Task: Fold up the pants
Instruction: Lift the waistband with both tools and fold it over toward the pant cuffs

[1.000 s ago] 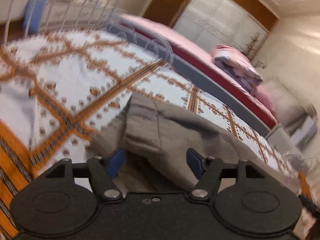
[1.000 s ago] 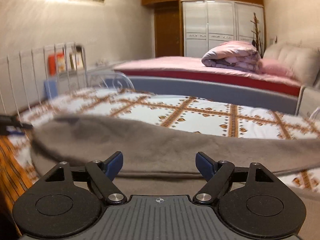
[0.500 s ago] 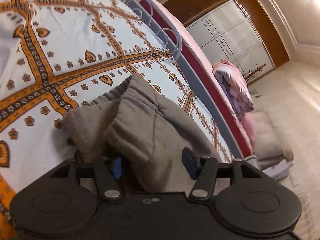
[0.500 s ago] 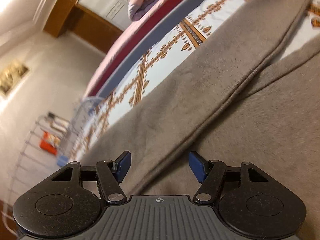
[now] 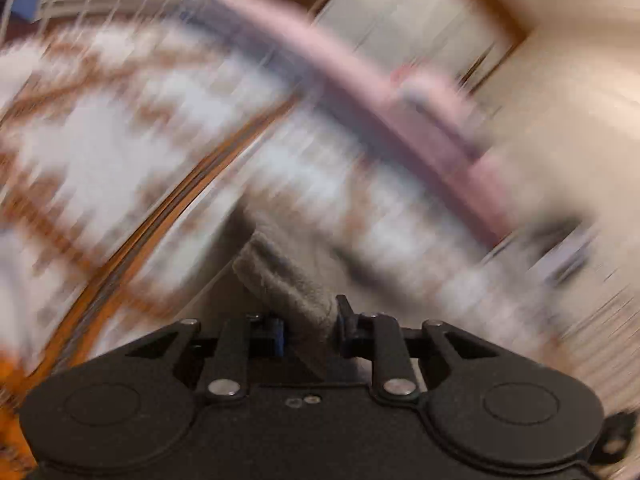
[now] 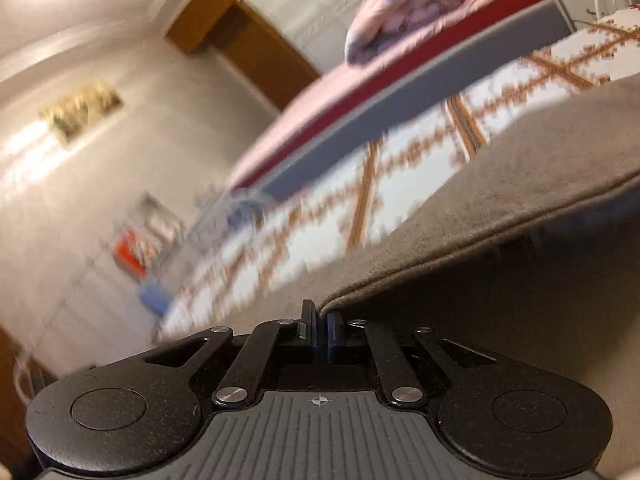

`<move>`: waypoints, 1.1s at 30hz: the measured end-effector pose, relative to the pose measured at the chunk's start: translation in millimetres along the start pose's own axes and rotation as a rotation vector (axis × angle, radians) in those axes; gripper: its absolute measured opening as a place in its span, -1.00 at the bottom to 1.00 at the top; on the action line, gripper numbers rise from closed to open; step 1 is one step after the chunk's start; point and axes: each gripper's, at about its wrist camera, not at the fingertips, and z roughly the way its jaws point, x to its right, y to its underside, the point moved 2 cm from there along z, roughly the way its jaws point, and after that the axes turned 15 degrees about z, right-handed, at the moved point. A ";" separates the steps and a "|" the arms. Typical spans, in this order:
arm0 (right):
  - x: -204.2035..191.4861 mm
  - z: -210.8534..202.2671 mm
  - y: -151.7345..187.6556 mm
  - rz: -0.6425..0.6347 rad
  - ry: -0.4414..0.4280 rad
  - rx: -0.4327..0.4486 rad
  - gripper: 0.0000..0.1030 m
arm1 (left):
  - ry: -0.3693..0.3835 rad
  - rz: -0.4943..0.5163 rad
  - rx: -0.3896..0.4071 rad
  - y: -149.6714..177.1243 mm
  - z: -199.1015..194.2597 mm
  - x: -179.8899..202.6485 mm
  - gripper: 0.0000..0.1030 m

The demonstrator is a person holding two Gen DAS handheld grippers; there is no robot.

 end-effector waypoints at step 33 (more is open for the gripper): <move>14.3 1.9 52.4 -0.057 0.062 -0.062 -0.89 | -0.051 0.145 0.169 -12.6 -14.3 11.0 -0.72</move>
